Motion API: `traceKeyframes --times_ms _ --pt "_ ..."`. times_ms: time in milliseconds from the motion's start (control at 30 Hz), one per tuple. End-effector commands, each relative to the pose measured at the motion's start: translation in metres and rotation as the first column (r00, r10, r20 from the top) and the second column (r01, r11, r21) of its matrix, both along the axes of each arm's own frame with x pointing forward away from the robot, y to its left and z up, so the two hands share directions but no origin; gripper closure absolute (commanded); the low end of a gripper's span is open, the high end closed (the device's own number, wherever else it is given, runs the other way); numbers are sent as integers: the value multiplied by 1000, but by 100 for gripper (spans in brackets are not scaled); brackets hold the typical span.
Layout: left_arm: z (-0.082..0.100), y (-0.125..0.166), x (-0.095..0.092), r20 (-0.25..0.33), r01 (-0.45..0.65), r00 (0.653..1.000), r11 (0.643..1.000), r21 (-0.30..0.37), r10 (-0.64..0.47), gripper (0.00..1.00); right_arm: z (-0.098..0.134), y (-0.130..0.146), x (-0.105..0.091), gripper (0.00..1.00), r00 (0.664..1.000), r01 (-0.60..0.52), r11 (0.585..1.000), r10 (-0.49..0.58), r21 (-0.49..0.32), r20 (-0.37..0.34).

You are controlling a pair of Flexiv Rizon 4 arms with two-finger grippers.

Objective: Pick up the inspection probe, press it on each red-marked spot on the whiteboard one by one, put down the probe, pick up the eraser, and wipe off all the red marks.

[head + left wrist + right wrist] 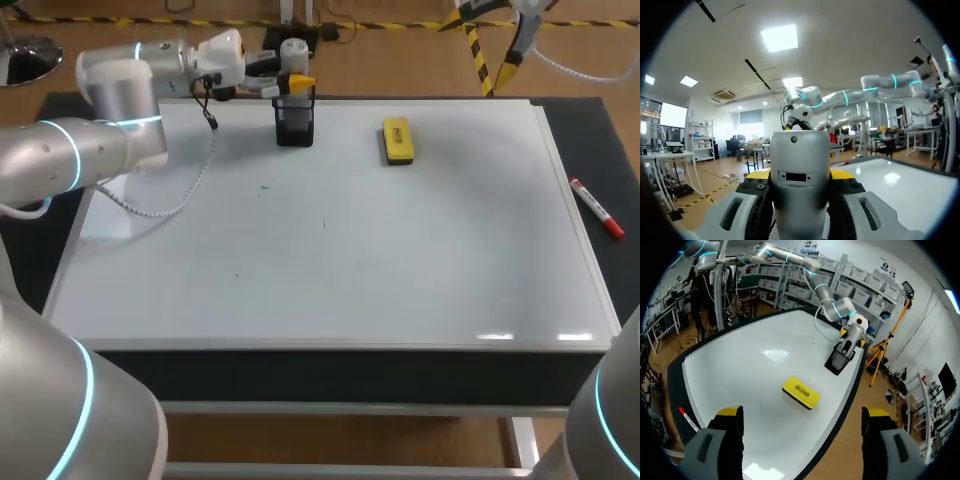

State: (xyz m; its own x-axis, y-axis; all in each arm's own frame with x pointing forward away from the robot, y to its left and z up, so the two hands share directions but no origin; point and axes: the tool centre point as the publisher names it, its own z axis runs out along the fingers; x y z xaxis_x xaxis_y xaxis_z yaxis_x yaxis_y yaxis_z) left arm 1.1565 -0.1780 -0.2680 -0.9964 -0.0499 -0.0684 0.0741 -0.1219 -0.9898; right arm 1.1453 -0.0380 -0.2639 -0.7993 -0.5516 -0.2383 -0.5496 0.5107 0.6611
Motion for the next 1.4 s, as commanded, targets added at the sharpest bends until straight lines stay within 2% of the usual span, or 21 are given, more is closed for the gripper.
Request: traceKeyframes --times_ms 33,133,200,233,267,300,567,700,767,867,900,933,1033,1267,1400 --pt "-6 0 6 -1 21 1000 1000 -12 -21 100 0 -3 8 0 998 -43 999 43 -24 -36" --pt "-7 0 6 -8 26 1000 1000 -11 -26 100 0 -3 8 0 998 -43 999 43 -24 -36" --pt "-7 0 6 -11 34 999 999 -8 -35 69 0 -3 8 0 998 -43 999 43 -24 -36" --pt "-7 0 6 -11 36 999 999 -7 -36 58 0 -3 8 0 998 -43 999 43 -24 -36" --pt "-7 0 6 -12 39 999 999 -5 -39 25 0 -3 8 0 998 -43 999 43 -24 -36" --pt "-7 0 6 -13 40 999 999 -2 -40 0 0 -3 8 0 998 -43 999 43 -24 -36" --pt "-6 2 5 -20 27 999 999 31 -27 0 0 -3 8 0 998 -43 999 43 -24 -36" --pt "1 6 -1 -21 -10 1000 994 108 12 0 0 -3 8 0 998 -43 999 43 -24 -36" --pt "3 10 -5 -44 -68 996 977 203 79 0 0 -3 8 0 998 -43 999 43 -24 -36" --pt "1 23 -12 -75 -158 980 945 287 187 0 0 -3 8 0 998 -43 999 43 -24 -36" --pt "1 28 -15 -68 -182 975 937 297 211 0 0 -3 8 0 998 -43 999 43 -24 -36" --pt "0 33 -18 -72 -216 964 914 342 255 0 0 -3 8 0 998 -43 999 43 -24 -36" --pt "-1 47 -23 -59 -273 944 869 413 324 0 0 -3 8 0 998 -43 999 43 -24 -36" --pt "-2 75 -52 -32 -392 882 771 501 470 0 0 -3 8 0 998 -43 999 43 -24 -36" --pt "-5 92 -70 -31 -412 864 741 530 502 0 0 -3 8 0 998 -43 999 43 -24 -36"
